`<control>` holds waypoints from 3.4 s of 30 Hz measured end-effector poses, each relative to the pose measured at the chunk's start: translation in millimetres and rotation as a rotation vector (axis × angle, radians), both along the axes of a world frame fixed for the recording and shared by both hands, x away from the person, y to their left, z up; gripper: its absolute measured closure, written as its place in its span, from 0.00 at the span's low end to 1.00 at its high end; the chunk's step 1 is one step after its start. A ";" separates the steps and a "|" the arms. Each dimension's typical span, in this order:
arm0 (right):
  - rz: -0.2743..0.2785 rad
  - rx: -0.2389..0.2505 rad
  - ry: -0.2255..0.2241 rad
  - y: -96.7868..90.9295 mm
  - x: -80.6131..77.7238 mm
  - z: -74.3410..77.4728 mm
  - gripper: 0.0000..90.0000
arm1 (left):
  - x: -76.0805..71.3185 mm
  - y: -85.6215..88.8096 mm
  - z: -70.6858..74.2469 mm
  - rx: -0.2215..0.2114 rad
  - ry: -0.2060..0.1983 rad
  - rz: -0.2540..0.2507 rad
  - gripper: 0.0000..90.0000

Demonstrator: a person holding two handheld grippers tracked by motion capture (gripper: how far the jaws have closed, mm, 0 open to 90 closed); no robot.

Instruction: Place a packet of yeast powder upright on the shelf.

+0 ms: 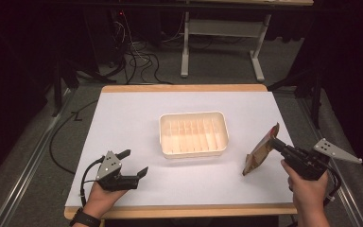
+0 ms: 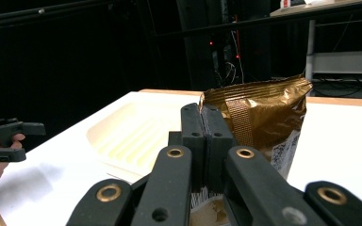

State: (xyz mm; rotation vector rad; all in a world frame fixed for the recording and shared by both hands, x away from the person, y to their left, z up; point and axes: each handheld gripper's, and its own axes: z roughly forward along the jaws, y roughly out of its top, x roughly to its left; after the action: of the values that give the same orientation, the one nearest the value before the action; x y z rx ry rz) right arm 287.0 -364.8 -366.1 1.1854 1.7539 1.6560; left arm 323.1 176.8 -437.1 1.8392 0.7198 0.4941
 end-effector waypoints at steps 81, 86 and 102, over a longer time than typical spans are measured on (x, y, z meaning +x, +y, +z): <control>0.271 -0.078 -0.063 153.7 96.5 65.5 1.00 | -3.3 4.3 3.5 -0.015 -0.008 -0.003 0.14; 0.274 -0.084 -0.061 160.0 104.7 63.7 1.00 | -3.0 4.6 3.5 -0.016 -0.006 -0.003 0.14; 0.259 -0.124 -0.032 167.8 128.5 49.2 1.00 | -3.3 4.9 3.7 -0.022 -0.008 -0.003 0.14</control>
State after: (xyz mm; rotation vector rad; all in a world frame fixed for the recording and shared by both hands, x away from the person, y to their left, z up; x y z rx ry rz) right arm 415.5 -197.0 -316.9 0.9026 2.0281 1.6670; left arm 319.8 181.7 -433.4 1.8165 0.7145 0.4899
